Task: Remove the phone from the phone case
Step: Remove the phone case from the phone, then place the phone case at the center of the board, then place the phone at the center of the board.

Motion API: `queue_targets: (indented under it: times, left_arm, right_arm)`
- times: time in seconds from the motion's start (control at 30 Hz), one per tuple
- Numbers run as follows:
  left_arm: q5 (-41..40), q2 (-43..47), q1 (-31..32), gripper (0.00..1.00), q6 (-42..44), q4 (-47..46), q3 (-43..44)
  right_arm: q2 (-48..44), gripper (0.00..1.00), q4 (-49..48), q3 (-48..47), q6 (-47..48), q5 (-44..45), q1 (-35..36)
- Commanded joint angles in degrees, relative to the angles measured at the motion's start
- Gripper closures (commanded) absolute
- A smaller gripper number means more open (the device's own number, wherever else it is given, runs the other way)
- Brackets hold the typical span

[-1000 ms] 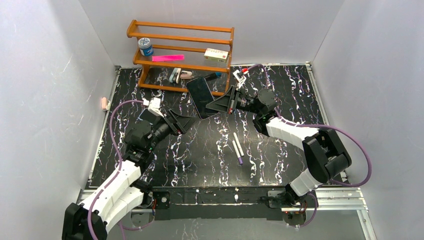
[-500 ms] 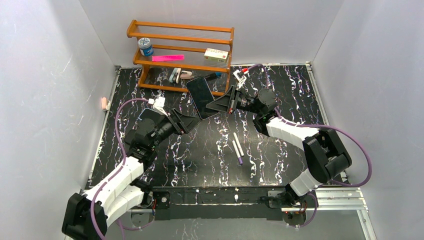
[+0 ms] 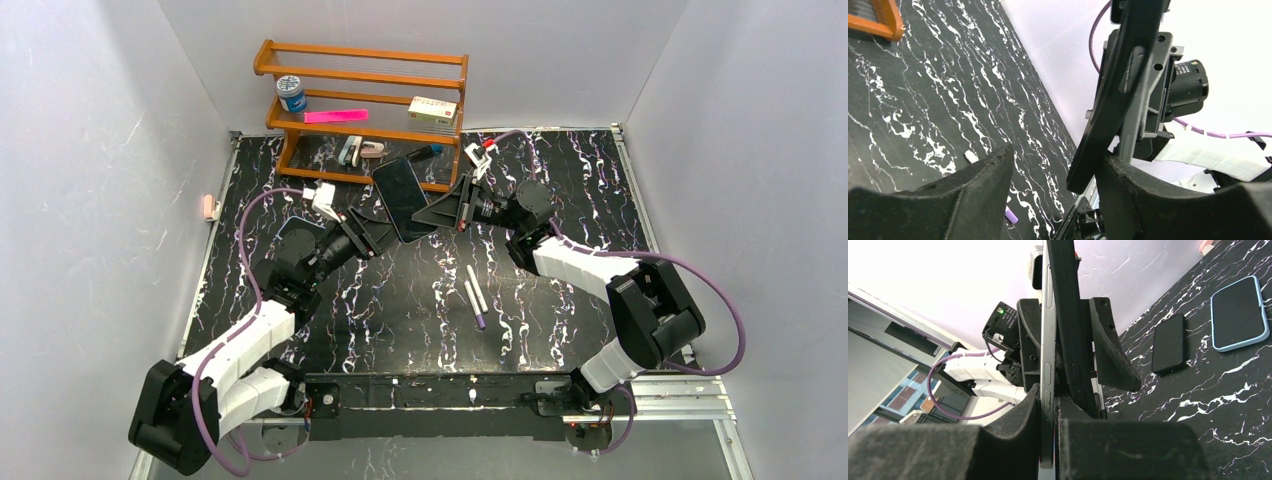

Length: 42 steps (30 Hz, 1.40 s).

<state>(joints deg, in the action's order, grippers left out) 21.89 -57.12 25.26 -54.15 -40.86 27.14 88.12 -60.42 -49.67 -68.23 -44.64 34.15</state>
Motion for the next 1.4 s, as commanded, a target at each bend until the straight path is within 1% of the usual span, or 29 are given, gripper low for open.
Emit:
queue_targets:
  times: [0.0, 0.1, 0.13, 0.23, 0.27, 0.3, 0.47, 0.6, 0.7, 0.77, 0.83, 0.97, 1.03, 1.13, 1.23, 1.37]
  left_arm:
    - [-0.76, -0.98, 0.14, 0.49, -0.87, -5.63, 3.19]
    - [-1.16, -1.7, 0.16, 0.66, -0.38, -6.06, 3.77]
    - [-1.38, -1.94, 0.15, 0.75, -0.04, -6.07, 3.83]
    - [-2.49, -2.2, 0.15, 0.94, 1.85, -6.12, 3.81]
    - [-3.02, -2.2, 0.13, 0.98, 2.7, -6.03, 3.68]
    - [-3.85, -2.2, 0.14, 1.0, 3.48, -5.81, 3.52]
    - [-8.87, -2.37, 0.14, 1.0, 9.58, -1.37, 4.41]
    - [-14.14, -2.58, 0.14, 1.0, 14.89, 5.13, 6.53]
    - [-19.9, -2.31, 0.14, 1.0, 18.29, 11.25, 8.45]
    - [-25.43, -2.52, 0.06, 1.0, 19.25, 16.11, 9.89]
    - [-26.54, -3.61, -0.07, 1.0, 20.1, 18.54, 11.04]
    - [-24.2, -8.01, -0.18, 1.0, 19.2, 22.23, 13.11]
    - [-22.19, -10.85, -0.33, 1.0, 18.87, 23.31, 14.14]
    - [-16.31, -17.62, -0.62, 1.0, 19.3, 27.15, 19.18]
    - [-11.3, -24.28, -0.73, 1.0, 19.8, 30.94, 24.31]
    - [-7.74, -30.94, -0.73, 1.0, 18.87, 31.97, 27.63]
  right_arm:
    - [-3.24, 0.99, -6.47, 0.5, -1.2, -2.83, 0.6]
    - [-4.04, 0.99, -4.99, 1.2, -0.6, -3.25, 0.65]
    - [-4.27, 0.99, -4.51, 1.35, -0.33, -3.44, 0.65]
    - [-4.97, 0.99, -3.11, 1.74, 0.29, -3.74, 0.59]
    - [-5.16, 0.99, -2.48, 1.81, 0.51, -3.86, 0.57]
    - [-5.35, 0.99, -1.79, 1.85, 0.84, -4.09, 0.57]
    - [-6.9, 0.99, 2.45, 2.35, 2.58, -4.51, 0.42]
    - [-9.23, 0.99, 8.98, 2.72, 6.58, -3.73, -0.32]
    - [-10.21, 0.99, 15.28, 2.27, 9.57, -3.91, -1.2]
    - [-10.05, 0.99, 21.64, 1.18, 13.02, -4.63, -1.77]
    - [-10.22, 0.99, 26.81, 1.04, 16.03, -3.53, -3.02]
    - [-11.42, 0.99, 30.5, 3.38, 18.53, 1.94, -7.86]
    - [-11.18, 0.99, 34.27, 2.85, 21.54, 4.95, -9.95]
    - [-9.95, 0.99, 39.18, 1.6, 25.96, 10.48, -11.66]
    - [-8.09, 0.99, 39.38, 2.23, 26.39, 14.73, -13.69]
    - [-5.54, 0.99, 39.39, 3.14, 26.57, 18.35, -15.93]
